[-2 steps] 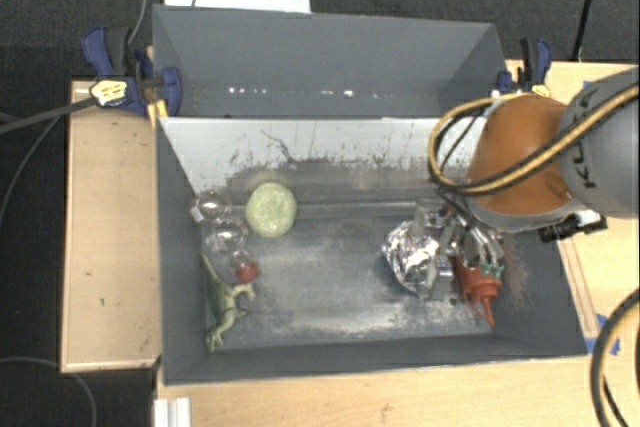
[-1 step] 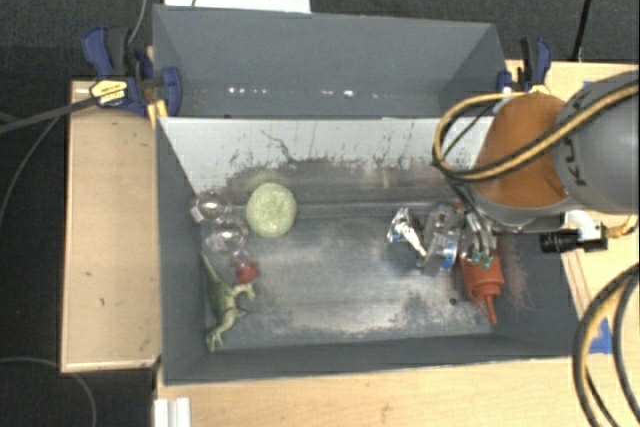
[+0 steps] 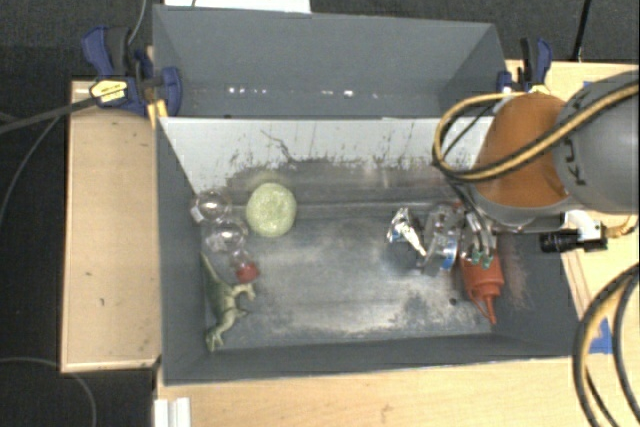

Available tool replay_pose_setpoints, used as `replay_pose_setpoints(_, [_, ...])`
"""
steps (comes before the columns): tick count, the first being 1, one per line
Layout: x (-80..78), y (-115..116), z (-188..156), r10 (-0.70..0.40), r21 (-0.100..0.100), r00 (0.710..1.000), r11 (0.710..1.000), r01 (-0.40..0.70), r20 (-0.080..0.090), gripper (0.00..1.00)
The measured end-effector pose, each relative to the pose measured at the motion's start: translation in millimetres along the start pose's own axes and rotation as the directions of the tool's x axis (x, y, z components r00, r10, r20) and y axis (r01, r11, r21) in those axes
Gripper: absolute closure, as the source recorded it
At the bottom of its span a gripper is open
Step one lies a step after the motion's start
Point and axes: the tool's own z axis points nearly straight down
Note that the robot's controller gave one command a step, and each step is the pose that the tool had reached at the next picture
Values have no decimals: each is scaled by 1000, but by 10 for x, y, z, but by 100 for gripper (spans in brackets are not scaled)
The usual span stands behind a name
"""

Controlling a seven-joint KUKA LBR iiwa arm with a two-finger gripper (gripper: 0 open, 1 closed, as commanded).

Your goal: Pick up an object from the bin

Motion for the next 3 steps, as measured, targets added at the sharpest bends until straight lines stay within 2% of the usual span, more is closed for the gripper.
replay_pose_setpoints(1, [-7,87,-1078,-25,-1,1000,1000,25,2,100])
replay_pose_setpoints(2, [-7,87,-1077,-25,-1,1000,1000,25,2,100])
replay_pose_setpoints(3, [14,153,-1469,7,1,1000,1000,-7,-4,100])
